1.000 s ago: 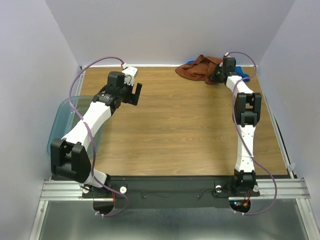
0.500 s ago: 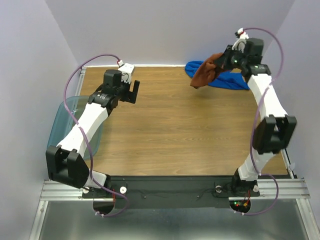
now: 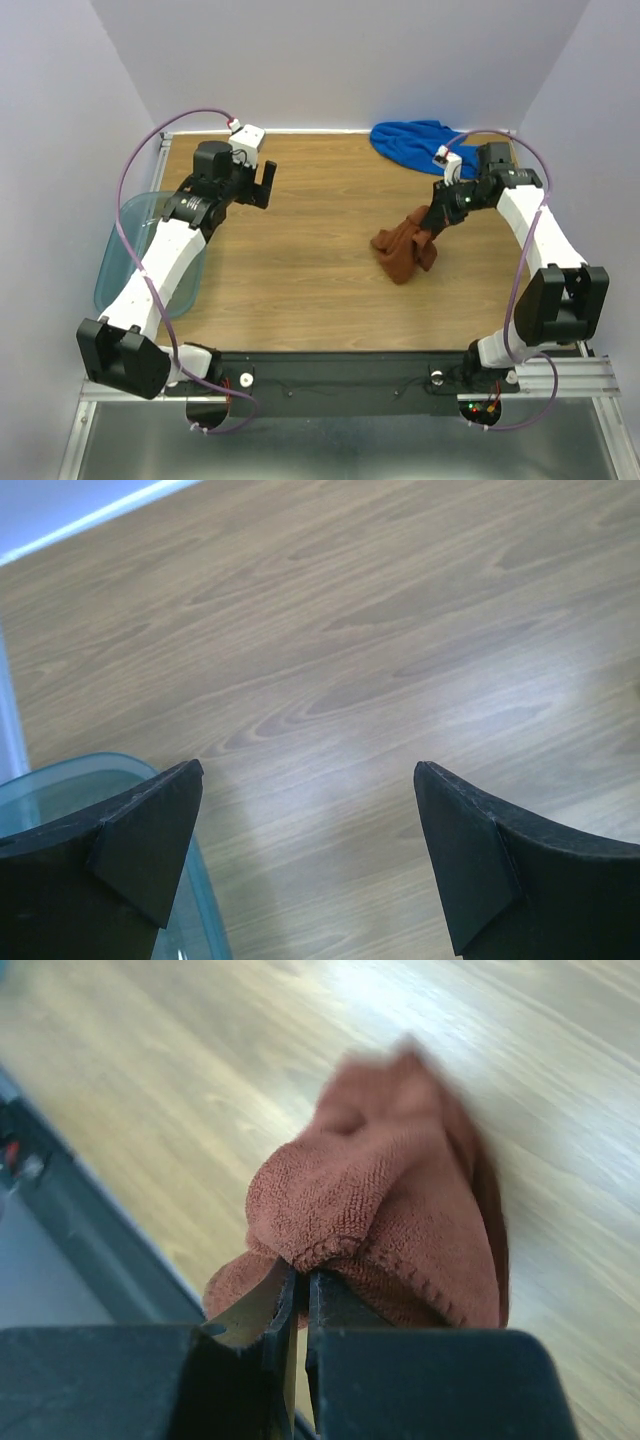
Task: Roll the towels
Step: Move the towel to the center of the board
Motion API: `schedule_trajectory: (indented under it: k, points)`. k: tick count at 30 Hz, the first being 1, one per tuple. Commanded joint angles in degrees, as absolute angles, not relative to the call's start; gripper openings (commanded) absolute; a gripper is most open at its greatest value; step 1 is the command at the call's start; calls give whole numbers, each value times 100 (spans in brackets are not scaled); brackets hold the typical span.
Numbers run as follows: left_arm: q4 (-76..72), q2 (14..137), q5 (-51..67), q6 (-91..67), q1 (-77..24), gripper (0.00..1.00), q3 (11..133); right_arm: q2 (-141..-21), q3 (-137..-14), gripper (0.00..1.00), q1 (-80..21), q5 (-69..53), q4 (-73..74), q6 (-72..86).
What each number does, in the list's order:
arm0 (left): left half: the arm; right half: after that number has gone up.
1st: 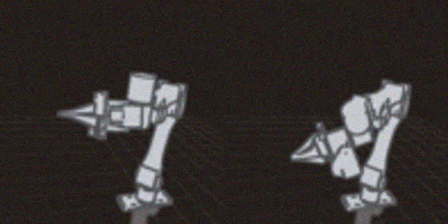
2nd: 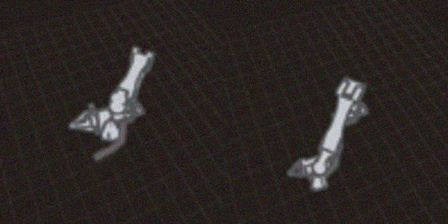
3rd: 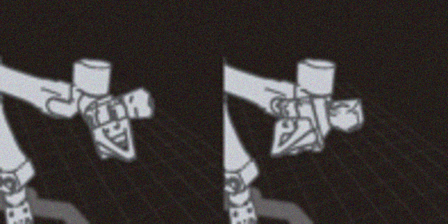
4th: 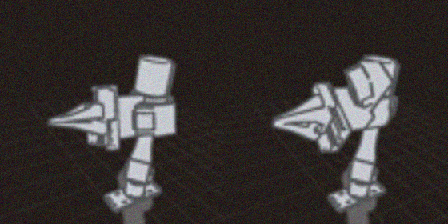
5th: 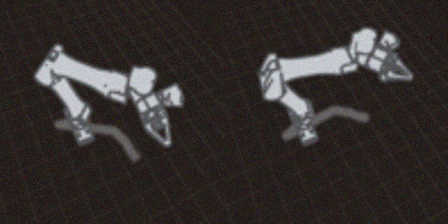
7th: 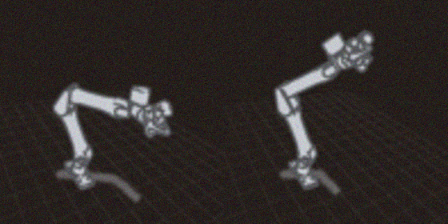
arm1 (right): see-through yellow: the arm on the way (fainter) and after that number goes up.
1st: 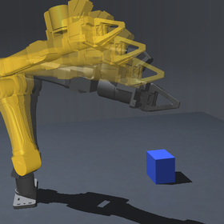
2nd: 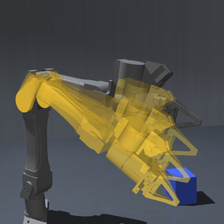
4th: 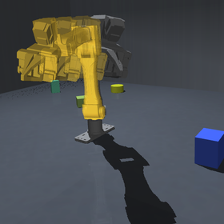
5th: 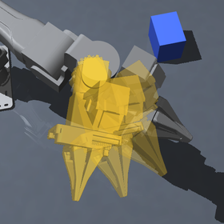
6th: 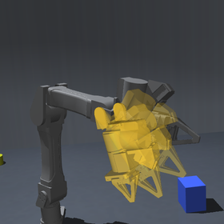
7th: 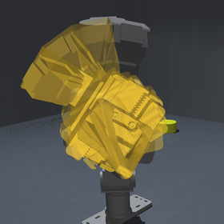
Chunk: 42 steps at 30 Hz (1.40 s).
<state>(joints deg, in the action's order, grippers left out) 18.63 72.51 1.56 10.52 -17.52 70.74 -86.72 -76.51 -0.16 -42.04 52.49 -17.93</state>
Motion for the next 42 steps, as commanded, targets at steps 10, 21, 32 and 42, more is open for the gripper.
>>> schedule_trajectory:
  k: [10, 21, 32, 42]
  points:
    - [1934, 7339, 870, 1011, -1714, 99, 7550, -7999, -8556, 0, -316, -6364, 5660, -1415]
    - [1942, 7462, 1957, 1335, -1723, 99, 7076, -7945, -6452, 1, -316, -2777, 4649, -1545]
    - [2091, 9067, 2725, 2224, -2635, 74, 7285, -7516, -5985, 59, -316, -1612, 5203, -2470]
    - [2040, 10801, 2233, 2084, -4243, 69, 7928, -7540, -6495, 71, -88, -579, 5229, -2470]
